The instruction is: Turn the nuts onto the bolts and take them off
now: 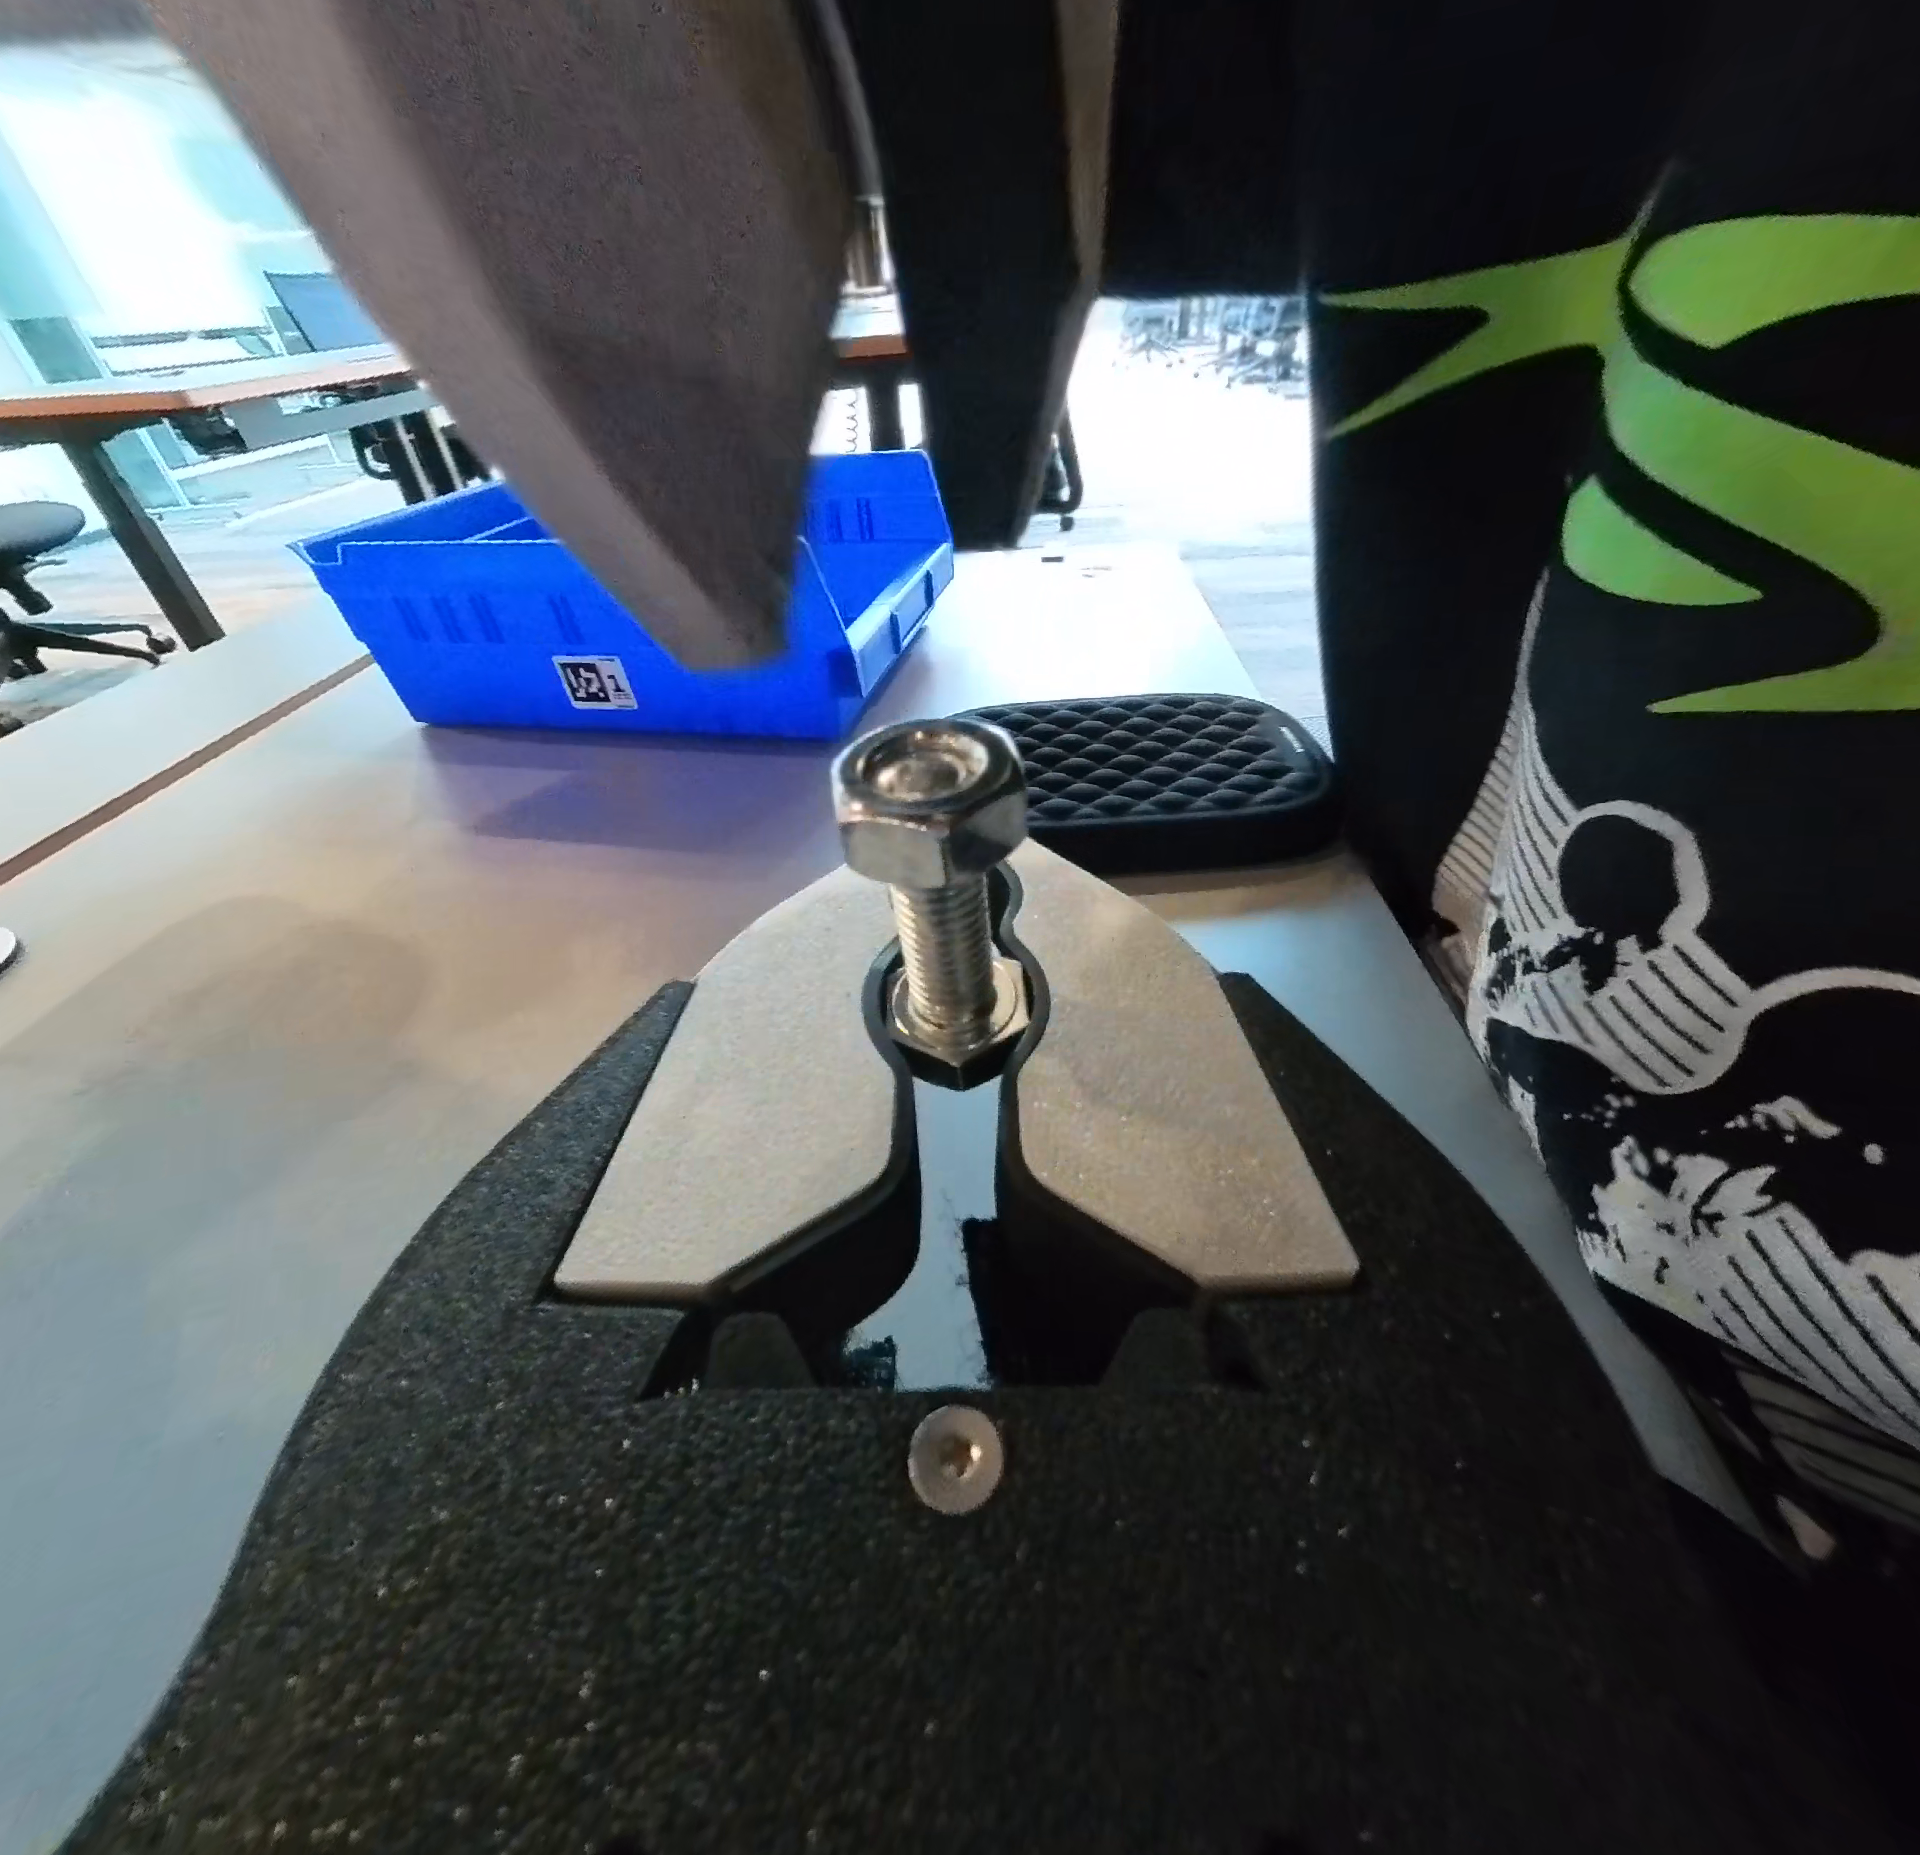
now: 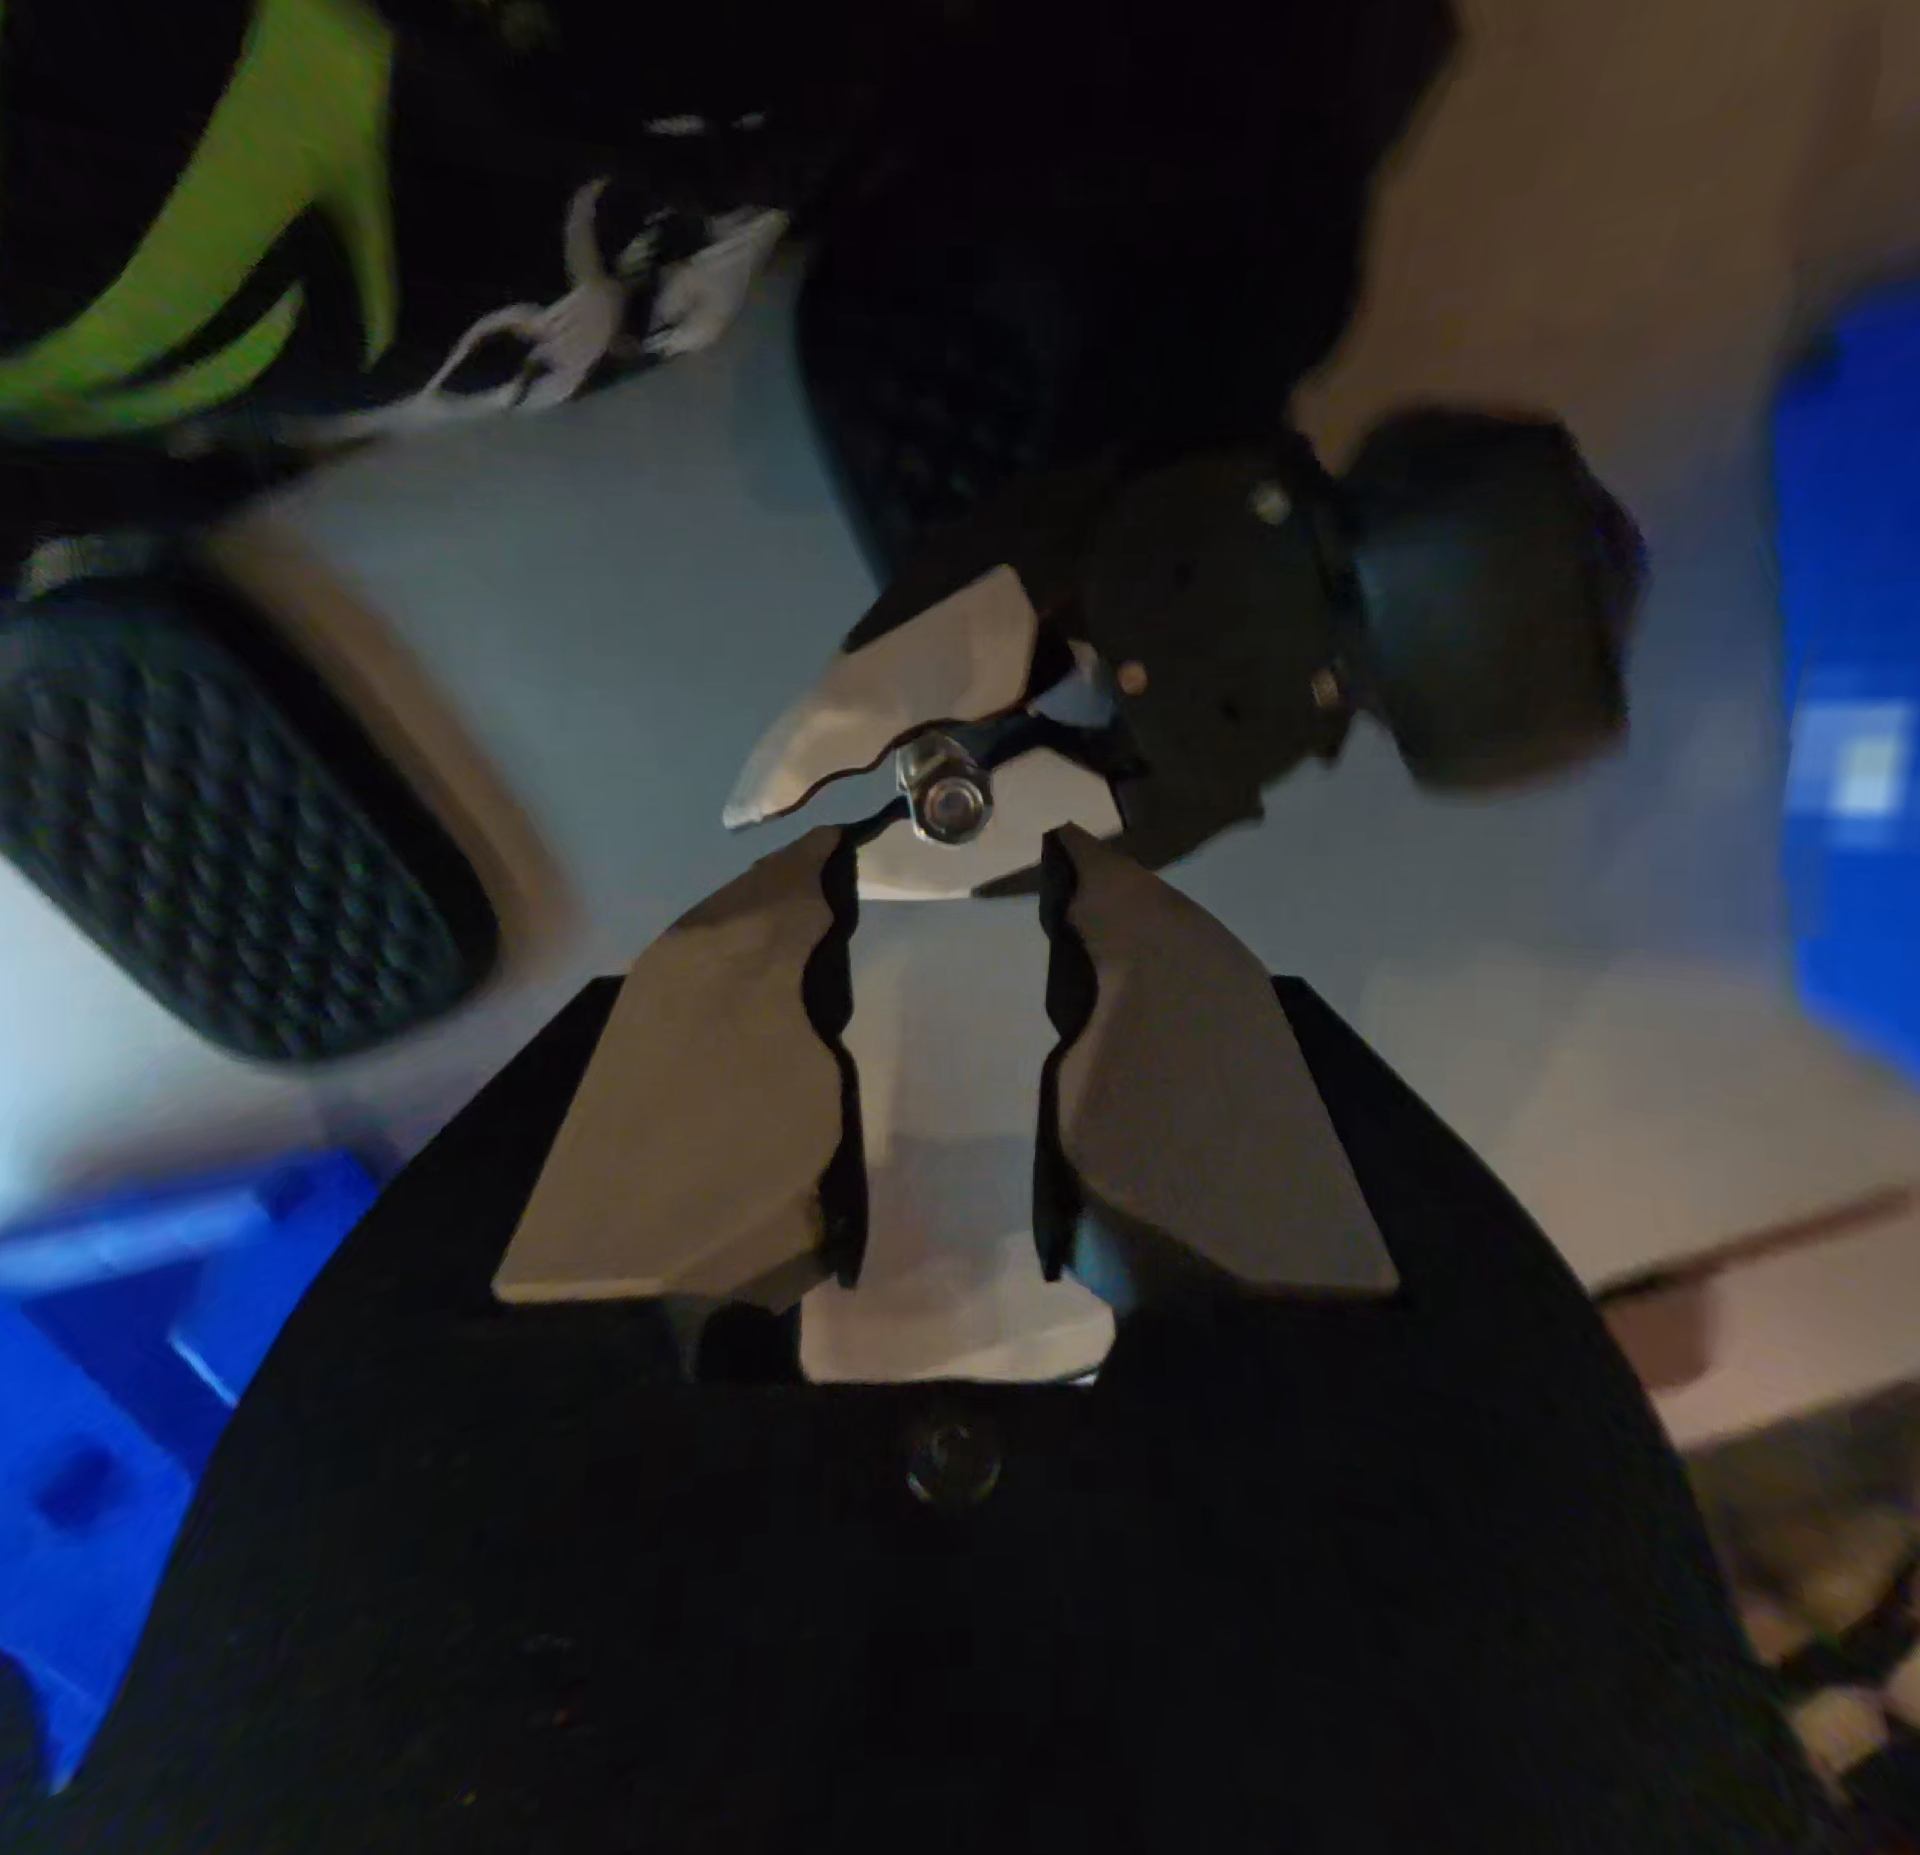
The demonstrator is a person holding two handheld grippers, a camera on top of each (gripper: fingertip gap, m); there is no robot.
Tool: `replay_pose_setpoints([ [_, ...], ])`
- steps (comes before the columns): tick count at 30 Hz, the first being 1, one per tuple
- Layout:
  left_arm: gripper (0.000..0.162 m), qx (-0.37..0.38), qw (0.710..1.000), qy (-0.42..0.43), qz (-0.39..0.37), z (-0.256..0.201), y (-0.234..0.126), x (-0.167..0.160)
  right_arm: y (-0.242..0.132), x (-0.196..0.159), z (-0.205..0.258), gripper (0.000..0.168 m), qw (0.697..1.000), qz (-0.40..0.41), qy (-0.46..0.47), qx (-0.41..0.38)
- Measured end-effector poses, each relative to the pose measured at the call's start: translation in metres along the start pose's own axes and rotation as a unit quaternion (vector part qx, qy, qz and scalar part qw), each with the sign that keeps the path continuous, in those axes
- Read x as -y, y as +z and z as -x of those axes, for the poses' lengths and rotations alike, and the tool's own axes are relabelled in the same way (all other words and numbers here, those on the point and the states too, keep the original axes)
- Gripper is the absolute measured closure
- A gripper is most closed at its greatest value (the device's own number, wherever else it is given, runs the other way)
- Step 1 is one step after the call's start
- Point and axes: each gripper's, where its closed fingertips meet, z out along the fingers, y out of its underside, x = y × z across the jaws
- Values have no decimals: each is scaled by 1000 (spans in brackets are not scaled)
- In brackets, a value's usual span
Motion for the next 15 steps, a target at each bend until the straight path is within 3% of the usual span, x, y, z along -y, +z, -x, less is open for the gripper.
replay_pose_setpoints([
  [4,152,-2,1000,2,1,0,0,0,10,4,1,136,995,16,-78,64],
  [9,152,-3,1000,3,2,-1,0,-1,18,-2,-3,151,991,43,-95,88],
  [12,152,0,1000,3,-1,0,-1,0,16,-2,-6,152,995,37,-47,73],
  [15,152,5,1000,1,-3,2,-1,1,15,-3,-8,152,996,32,68,56],
])
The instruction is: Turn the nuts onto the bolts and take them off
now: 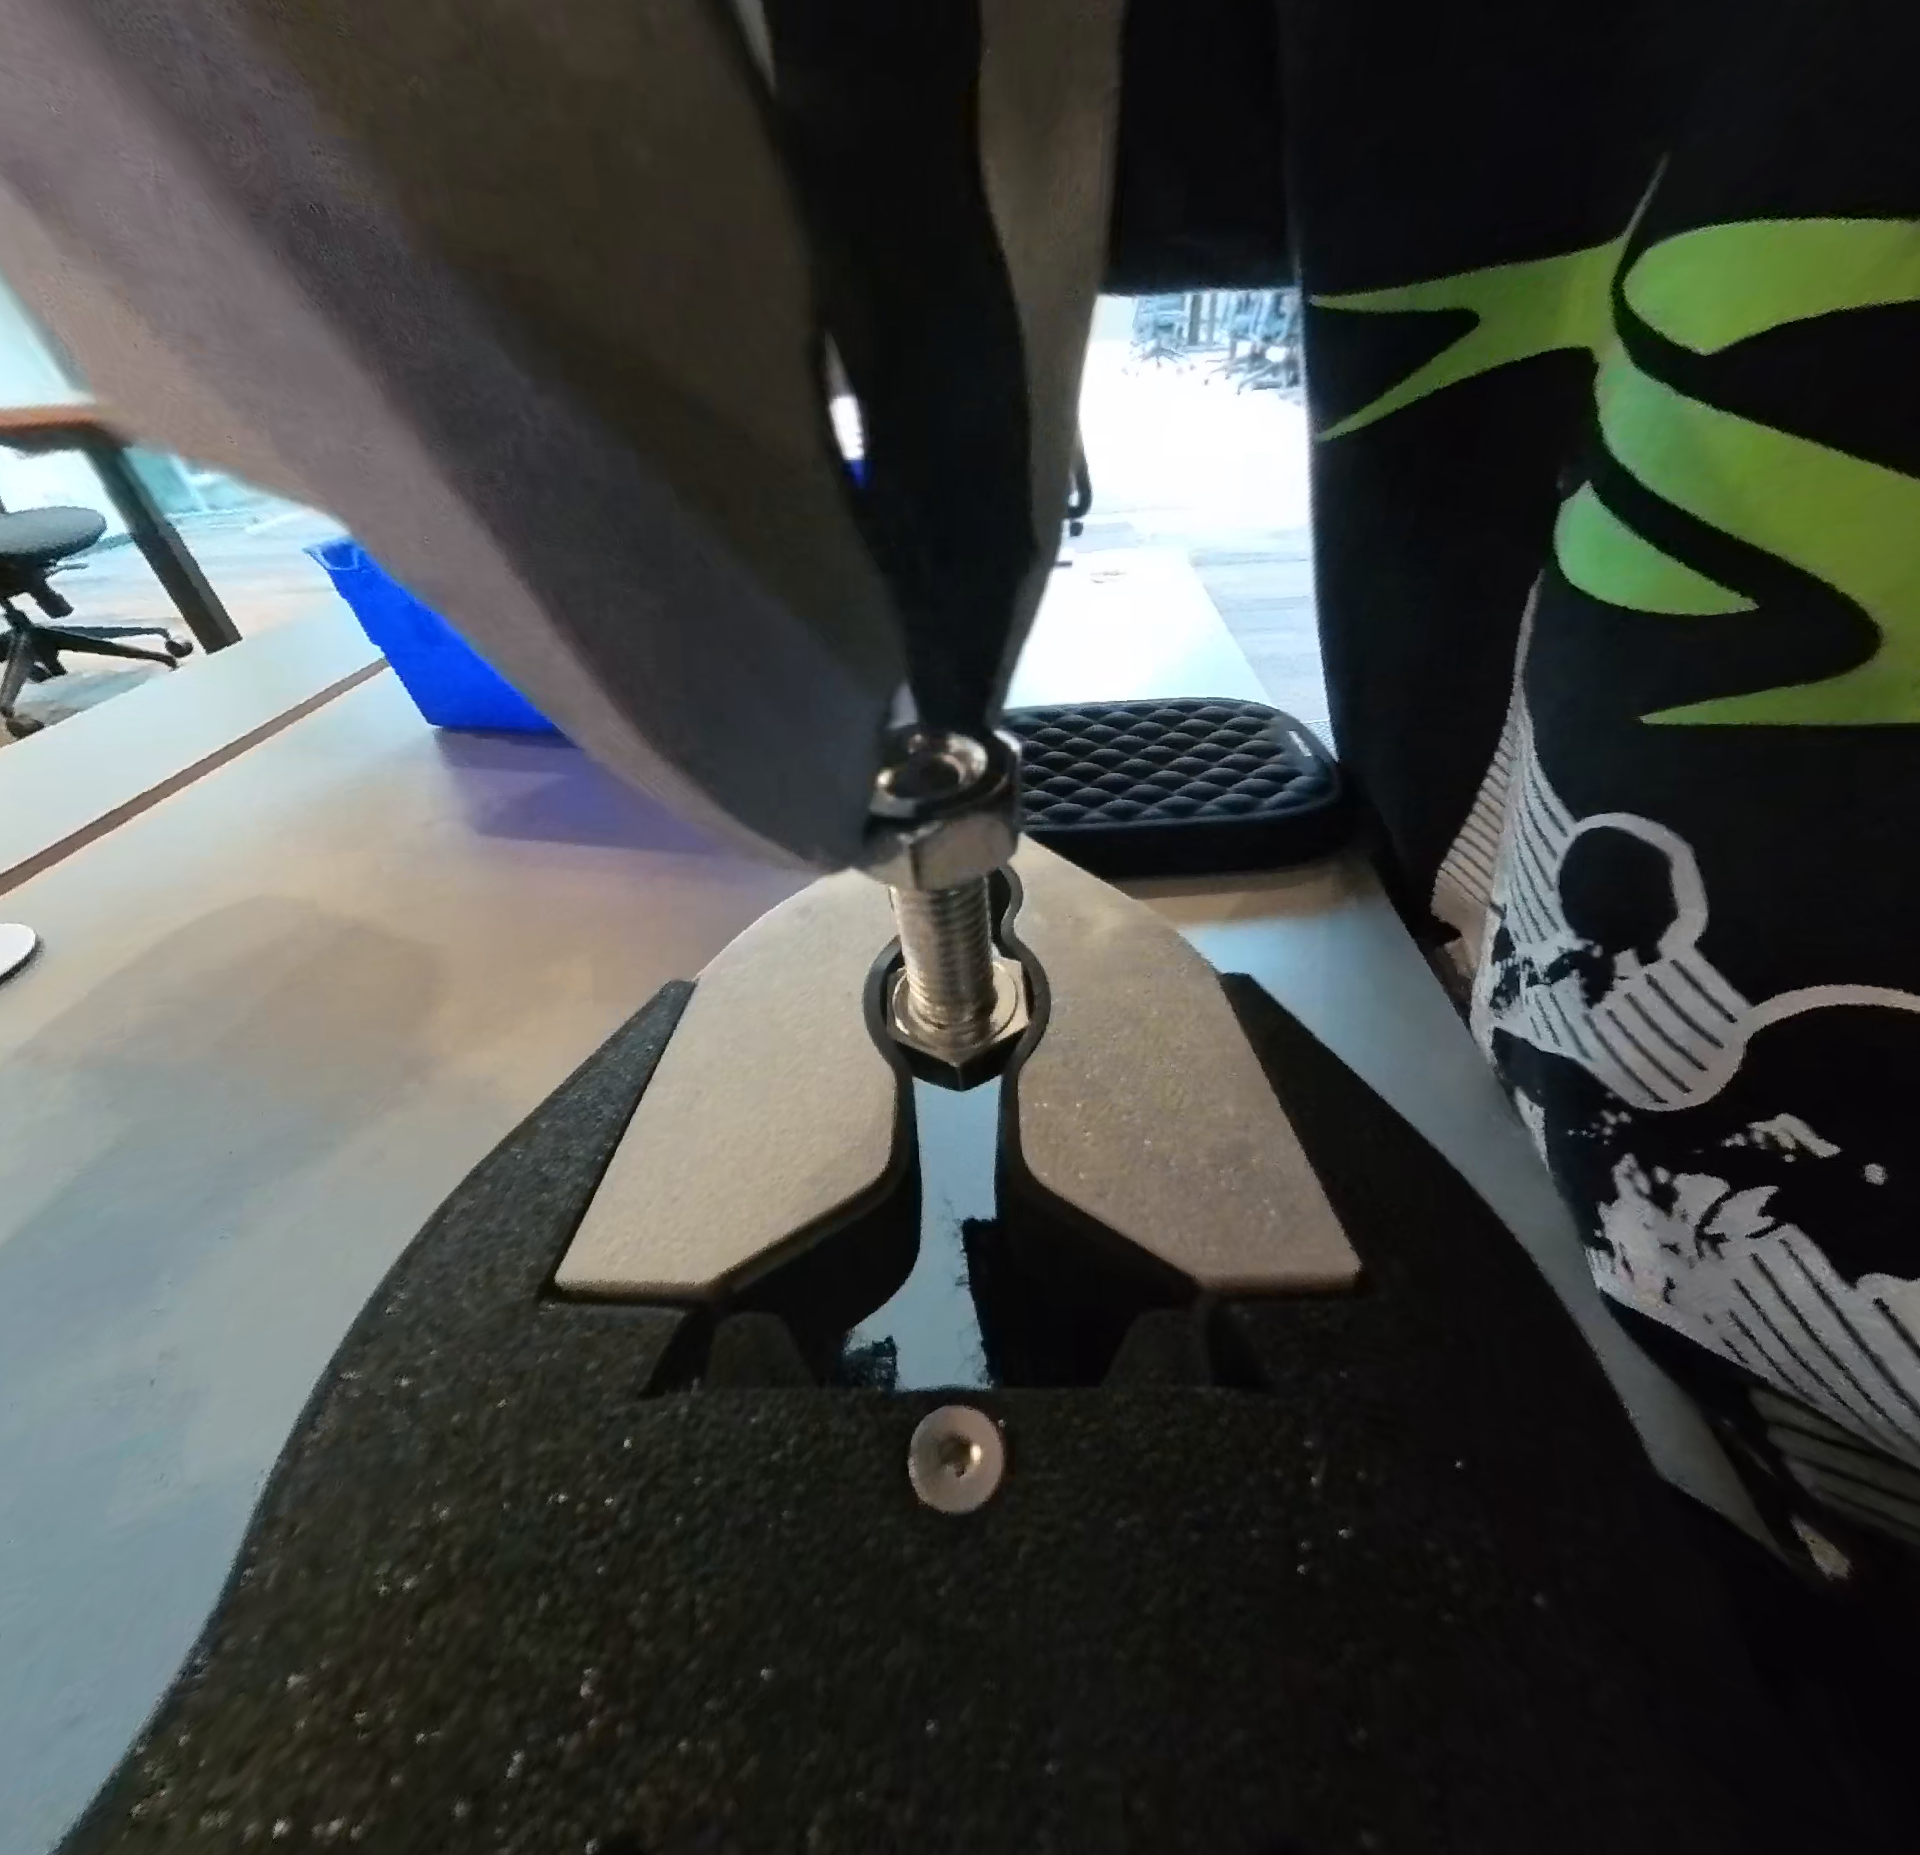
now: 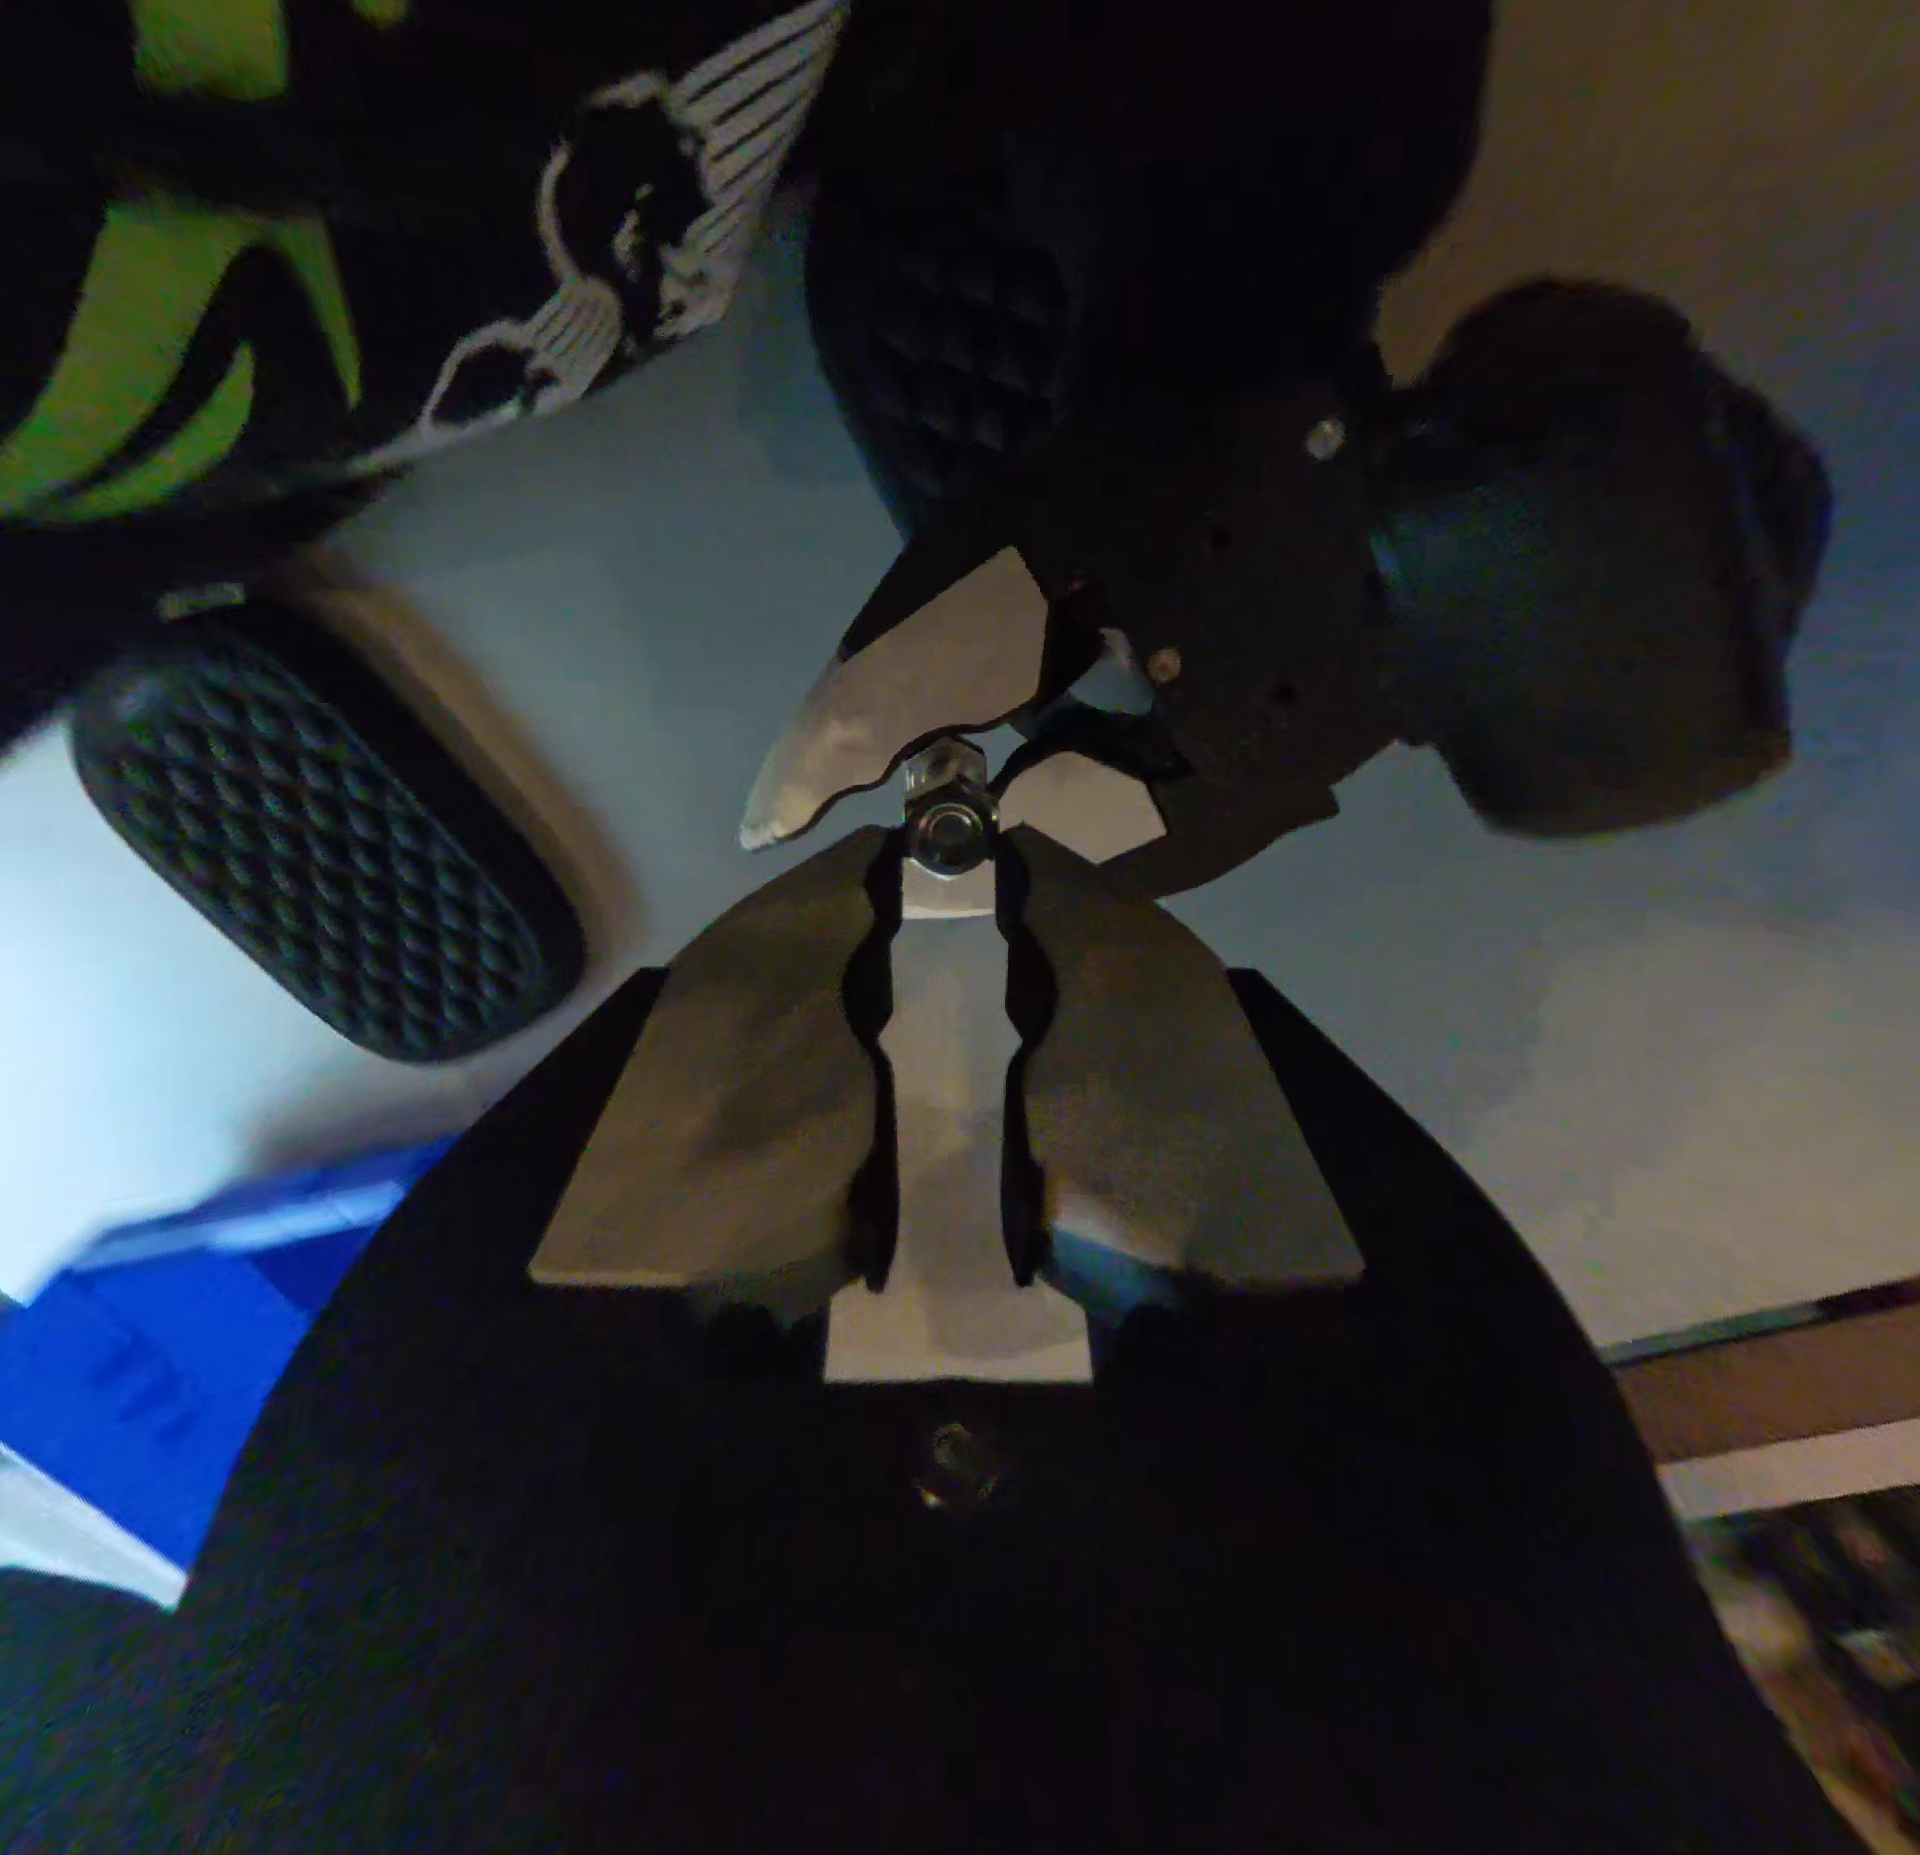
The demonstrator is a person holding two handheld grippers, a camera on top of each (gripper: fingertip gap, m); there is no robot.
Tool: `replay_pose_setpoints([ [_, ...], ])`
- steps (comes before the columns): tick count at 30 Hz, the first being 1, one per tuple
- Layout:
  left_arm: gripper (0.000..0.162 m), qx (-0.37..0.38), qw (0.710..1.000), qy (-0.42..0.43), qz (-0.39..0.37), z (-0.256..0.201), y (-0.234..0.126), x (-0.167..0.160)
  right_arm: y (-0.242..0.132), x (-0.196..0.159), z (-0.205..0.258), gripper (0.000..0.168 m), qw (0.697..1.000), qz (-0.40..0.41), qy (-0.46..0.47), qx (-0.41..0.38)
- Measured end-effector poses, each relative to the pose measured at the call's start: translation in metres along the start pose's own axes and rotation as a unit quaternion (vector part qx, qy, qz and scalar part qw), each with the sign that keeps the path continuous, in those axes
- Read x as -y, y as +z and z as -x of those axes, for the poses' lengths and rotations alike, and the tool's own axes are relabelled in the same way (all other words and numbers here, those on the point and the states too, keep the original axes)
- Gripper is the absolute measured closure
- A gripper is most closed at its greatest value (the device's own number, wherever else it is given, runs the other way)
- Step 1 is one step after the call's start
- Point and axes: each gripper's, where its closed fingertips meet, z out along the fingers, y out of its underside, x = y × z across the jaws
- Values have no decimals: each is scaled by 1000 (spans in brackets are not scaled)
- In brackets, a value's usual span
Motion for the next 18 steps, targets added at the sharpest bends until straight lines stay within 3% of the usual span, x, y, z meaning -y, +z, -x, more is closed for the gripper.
replay_pose_setpoints([
  [4,152,5,1000,0,0,1,0,0,-3,-1,4,152,982,-21,186,-29],
  [9,152,9,1000,-3,6,3,1,-2,-3,-4,10,152,918,-51,388,-59],
  [14,152,3,1000,-3,2,1,0,-1,-6,-2,12,145,921,-66,376,-79],
  [18,152,-3,1000,0,2,0,0,0,-19,3,9,139,964,-91,235,-80],
])
